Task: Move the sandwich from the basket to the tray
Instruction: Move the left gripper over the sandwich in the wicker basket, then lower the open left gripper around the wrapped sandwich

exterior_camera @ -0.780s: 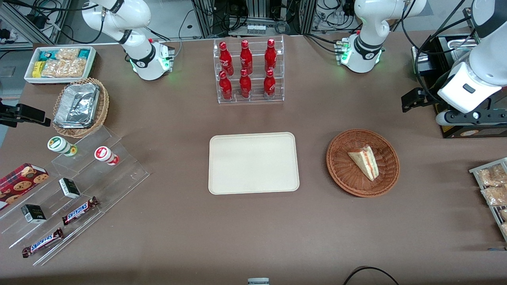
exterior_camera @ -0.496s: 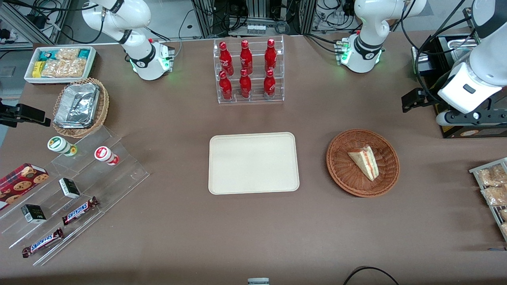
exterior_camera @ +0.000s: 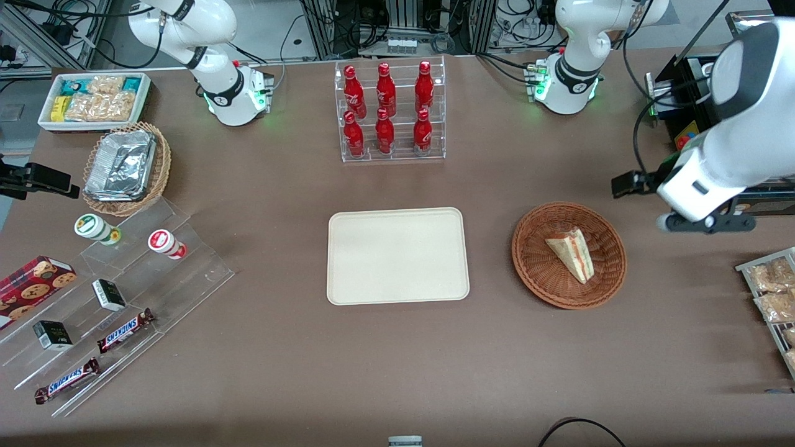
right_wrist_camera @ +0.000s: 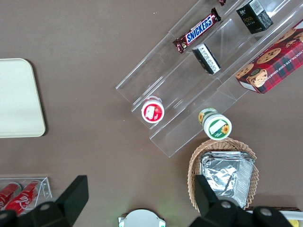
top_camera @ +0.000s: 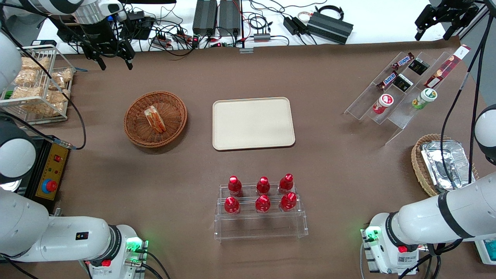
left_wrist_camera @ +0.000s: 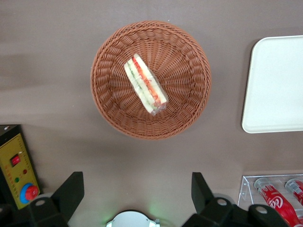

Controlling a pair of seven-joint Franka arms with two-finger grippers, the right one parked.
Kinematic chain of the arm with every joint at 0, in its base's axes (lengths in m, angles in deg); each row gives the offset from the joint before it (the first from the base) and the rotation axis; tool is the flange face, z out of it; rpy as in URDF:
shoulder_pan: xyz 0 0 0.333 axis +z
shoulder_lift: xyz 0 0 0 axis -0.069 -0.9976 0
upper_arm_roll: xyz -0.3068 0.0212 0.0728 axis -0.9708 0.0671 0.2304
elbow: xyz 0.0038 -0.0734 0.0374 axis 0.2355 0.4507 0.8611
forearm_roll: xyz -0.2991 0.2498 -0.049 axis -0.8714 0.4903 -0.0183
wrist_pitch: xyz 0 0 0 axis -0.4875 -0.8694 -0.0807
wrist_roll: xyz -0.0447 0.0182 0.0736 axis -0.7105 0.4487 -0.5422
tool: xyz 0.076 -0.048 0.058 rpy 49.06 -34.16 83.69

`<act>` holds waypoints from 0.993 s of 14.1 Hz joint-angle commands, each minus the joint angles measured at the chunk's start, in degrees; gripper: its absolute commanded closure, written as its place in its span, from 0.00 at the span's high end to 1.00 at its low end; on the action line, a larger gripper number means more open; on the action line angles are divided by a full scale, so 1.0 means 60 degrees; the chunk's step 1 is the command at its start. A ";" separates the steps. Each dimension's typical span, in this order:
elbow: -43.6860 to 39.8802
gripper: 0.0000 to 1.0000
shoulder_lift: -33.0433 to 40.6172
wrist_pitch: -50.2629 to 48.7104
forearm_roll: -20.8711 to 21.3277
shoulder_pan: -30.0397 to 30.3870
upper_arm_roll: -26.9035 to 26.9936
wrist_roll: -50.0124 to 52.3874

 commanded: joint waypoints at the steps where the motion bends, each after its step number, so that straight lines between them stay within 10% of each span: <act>1: 0.0301 1.00 -0.0298 0.0723 -0.0001 -0.0068 -0.0012 -0.0026; 14: 0.5440 1.00 0.0785 0.6581 0.0014 -0.0083 0.0002 0.1097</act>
